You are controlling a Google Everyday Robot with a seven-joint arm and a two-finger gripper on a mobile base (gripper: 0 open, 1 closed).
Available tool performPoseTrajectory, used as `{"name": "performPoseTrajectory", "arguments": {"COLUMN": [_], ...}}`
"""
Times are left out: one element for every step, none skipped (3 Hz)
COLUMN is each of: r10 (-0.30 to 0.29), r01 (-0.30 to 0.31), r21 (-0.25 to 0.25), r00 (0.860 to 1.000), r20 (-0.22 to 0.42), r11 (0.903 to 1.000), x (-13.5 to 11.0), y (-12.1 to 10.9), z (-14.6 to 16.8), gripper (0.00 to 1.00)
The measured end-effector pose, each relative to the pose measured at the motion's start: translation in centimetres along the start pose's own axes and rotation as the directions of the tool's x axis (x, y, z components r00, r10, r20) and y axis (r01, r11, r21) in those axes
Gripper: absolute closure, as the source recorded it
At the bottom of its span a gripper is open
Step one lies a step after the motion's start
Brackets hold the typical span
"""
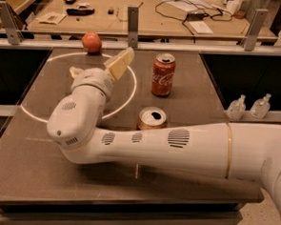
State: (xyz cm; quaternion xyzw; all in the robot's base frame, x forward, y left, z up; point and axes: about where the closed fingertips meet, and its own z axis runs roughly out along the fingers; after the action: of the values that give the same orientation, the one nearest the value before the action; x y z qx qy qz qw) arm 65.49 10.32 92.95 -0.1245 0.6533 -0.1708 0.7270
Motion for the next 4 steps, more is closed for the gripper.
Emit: {"name": "performPoseTrajectory", "arguments": {"r10": [0.183, 0.377, 0.507, 0.474], "r01": [-0.181, -0.372, -0.519, -0.487], "r21": [0.042, 0.063, 0.027, 0.018], "r00": [0.982, 0.914, 0.823, 0.842], "r20": [-0.042, -0.15, -0.257, -0.258], "r11": [0.9826, 0.9261, 0.8546, 0.8733], "x": [-1.2, -1.3, -2.7, -2.6], "y": [-1.8, -2.5, -1.2, -1.2], "z": [0.7, 1.3, 1.2, 1.3], "gripper": [0.0, 0.0, 0.0, 0.0]}}
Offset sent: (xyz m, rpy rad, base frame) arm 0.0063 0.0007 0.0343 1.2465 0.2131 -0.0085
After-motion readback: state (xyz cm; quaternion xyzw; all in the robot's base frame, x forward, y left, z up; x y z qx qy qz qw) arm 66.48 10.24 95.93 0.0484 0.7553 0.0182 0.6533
